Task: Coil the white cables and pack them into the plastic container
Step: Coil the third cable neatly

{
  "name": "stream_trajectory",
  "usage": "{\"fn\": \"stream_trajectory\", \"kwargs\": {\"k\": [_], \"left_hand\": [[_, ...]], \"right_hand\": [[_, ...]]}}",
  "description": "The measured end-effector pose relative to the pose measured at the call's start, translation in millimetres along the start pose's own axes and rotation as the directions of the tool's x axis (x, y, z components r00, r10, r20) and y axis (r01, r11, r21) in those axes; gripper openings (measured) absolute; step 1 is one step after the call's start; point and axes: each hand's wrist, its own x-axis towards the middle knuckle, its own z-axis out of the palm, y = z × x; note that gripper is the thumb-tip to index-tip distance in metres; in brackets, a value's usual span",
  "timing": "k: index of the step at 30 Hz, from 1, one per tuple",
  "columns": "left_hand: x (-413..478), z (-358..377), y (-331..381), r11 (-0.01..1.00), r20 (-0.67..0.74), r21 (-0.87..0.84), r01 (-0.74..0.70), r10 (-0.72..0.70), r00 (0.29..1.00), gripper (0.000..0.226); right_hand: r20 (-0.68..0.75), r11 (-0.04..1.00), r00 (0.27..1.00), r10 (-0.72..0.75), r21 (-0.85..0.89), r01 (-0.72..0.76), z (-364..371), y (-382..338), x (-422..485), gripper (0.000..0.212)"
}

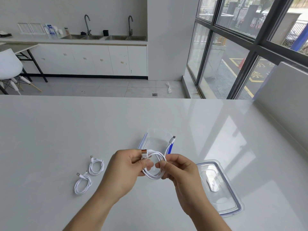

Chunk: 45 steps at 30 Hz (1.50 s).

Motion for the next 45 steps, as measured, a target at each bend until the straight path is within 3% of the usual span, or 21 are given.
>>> {"fn": "stream_trajectory", "kwargs": {"k": [3, 6, 10, 15, 18, 22, 26, 29, 36, 41, 43, 45], "left_hand": [[0.9, 0.2, 0.0, 1.0, 0.013, -0.02, 0.007, -0.006, 1.0, 0.029], [2.6, 2.0, 0.3, 0.999, 0.024, -0.047, 0.021, -0.02, 1.0, 0.027], [4.0, 3.8, 1.7, 0.985, 0.039, -0.159, 0.068, -0.062, 0.997, 0.02], [6.9, 1.5, 1.6, 0.959, 0.043, -0.271, 0.086, -0.077, 0.996, 0.019], [7.1, 3.0, 3.6, 0.949, 0.097, -0.304, 0.086, -0.059, 0.994, 0.017], [6.7, 6.3, 6.8, 0.95, 0.166, -0.299, 0.094, -0.045, 0.985, 0.025], [10.2, 8.5, 4.2, 0.96, 0.16, -0.261, 0.107, -0.066, 0.985, 0.017], [12.2, 8.1, 1.4, 0.963, 0.142, -0.241, 0.125, -0.092, 0.986, 0.018], [14.8, 10.7, -3.1, 0.965, 0.125, -0.201, 0.167, -0.143, 0.982, 0.019], [15.6, 9.2, -7.0, 0.965, 0.105, -0.192, 0.18, -0.163, 0.981, 0.018], [16.4, 7.3, -7.5, 0.966, 0.098, -0.188, 0.177, -0.161, 0.982, 0.019], [16.4, 6.8, -7.2, 0.966, 0.103, -0.191, 0.174, -0.157, 0.982, 0.018]], "right_hand": [[0.061, 0.999, 0.998, 0.004, -0.033, -0.002, -4.0, -5.6, 1.4, 0.017], [0.031, 0.998, 0.999, -0.017, -0.065, 0.019, -5.0, -8.9, 3.6, 0.026], [-0.029, 0.993, 0.998, 0.061, 0.107, -0.058, -12.2, -10.9, 6.7, 0.03], [-0.123, 0.985, 0.985, 0.119, 0.139, -0.101, -22.7, -5.5, 8.6, 0.02], [-0.106, 0.994, 0.993, 0.049, -0.096, -0.059, -25.9, -3.5, 8.6, 0.016], [0.07, 0.831, 0.998, 0.003, -0.555, 0.036, -25.9, -8.6, 12.1, 0.028], [0.183, 0.702, 0.982, -0.054, -0.692, 0.168, -26.9, -12.6, 15.7, 0.021], [0.236, 0.742, 0.966, -0.104, -0.628, 0.234, -28.5, -17.8, 14.6, 0.017], [0.211, 0.958, 0.977, -0.029, -0.271, 0.087, -26.9, -23.6, 11.5, 0.033], [0.273, 0.997, 0.961, 0.044, -0.079, -0.023, -32.5, -19.0, 11.5, 0.051], [0.343, 0.999, 0.939, 0.013, -0.037, 0.0, -33.3, -18.7, 9.2, 0.054], [0.329, 0.99, 0.943, -0.047, -0.112, 0.089, -31.2, -16.3, 7.6, 0.046]]}}
